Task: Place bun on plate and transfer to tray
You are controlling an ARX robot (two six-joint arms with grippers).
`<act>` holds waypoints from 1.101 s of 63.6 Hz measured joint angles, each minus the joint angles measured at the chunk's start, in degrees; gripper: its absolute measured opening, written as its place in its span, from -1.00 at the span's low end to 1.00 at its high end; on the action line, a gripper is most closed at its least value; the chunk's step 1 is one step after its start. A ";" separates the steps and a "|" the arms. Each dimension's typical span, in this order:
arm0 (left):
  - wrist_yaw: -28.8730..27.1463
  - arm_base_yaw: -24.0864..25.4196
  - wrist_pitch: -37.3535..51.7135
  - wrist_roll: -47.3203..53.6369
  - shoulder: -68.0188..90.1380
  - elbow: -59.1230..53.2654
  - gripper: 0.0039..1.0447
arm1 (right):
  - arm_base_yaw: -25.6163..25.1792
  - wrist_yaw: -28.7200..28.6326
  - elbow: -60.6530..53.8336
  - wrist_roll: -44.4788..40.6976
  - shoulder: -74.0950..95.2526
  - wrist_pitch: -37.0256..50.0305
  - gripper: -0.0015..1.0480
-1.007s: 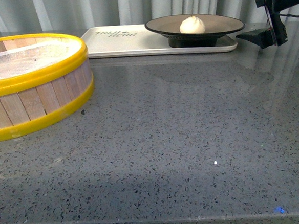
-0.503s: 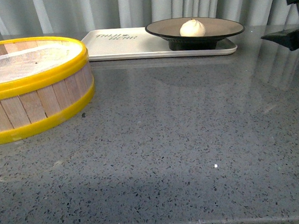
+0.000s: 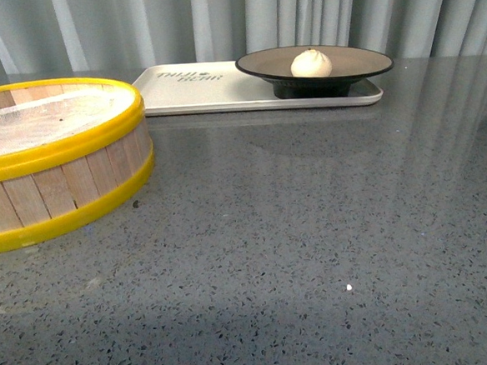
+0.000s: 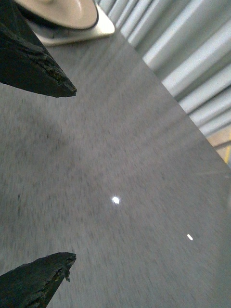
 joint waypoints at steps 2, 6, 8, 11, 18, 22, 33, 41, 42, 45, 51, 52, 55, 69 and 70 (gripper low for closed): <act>0.00 0.00 0.02 0.00 -0.02 0.00 0.88 | -0.48 0.63 -2.45 -3.58 -2.91 0.57 0.84; 0.00 0.00 0.02 0.00 0.00 0.00 0.88 | -0.98 1.05 -6.03 -8.68 -7.02 1.01 0.84; -0.02 0.00 0.00 0.00 0.00 0.00 0.88 | -1.97 -2.75 -8.81 -12.04 -9.07 4.11 0.78; -0.02 0.00 0.02 0.00 0.00 0.00 0.88 | -3.15 -11.58 -13.38 -16.57 -11.80 11.41 0.65; 0.04 0.00 0.02 0.00 0.00 0.00 0.88 | -1.79 -23.91 -27.23 -25.05 -25.18 18.95 0.18; -0.02 0.00 0.00 0.00 0.00 0.00 0.88 | 1.18 -21.00 -33.44 -26.73 -34.84 13.92 -0.13; 0.00 0.00 0.00 0.00 0.00 0.00 0.88 | 5.57 -16.83 -39.50 -27.71 -47.12 10.73 -0.81; 0.00 0.00 0.02 0.00 0.00 0.00 0.88 | 12.11 -11.02 -43.06 -28.09 -50.73 9.86 -0.97; 0.02 0.00 0.02 0.00 0.00 0.00 0.88 | 12.22 -10.97 -43.28 -28.09 -51.04 9.77 -0.97; 0.00 0.00 0.02 0.00 0.00 0.00 0.88 | 12.31 -10.62 -44.09 -28.09 -52.46 9.40 -0.97; 0.00 0.00 0.02 0.00 0.00 0.00 0.88 | 12.33 -10.49 -44.85 -28.09 -53.90 8.90 -0.97; 0.00 0.00 0.00 0.00 0.00 0.00 0.88 | 12.33 -10.49 -45.03 -28.09 -54.23 8.72 -0.97; 0.00 0.00 0.00 0.00 0.00 0.00 0.88 | 12.33 -10.49 -45.53 -28.09 -55.19 8.24 -0.97; 0.00 0.00 0.00 0.00 0.00 0.00 0.88 | 12.33 -10.49 -47.04 -28.09 -58.77 6.29 -0.97; 0.00 0.00 0.00 0.00 0.00 0.00 0.88 | 12.33 -10.49 -47.15 -28.09 -59.04 6.12 -0.97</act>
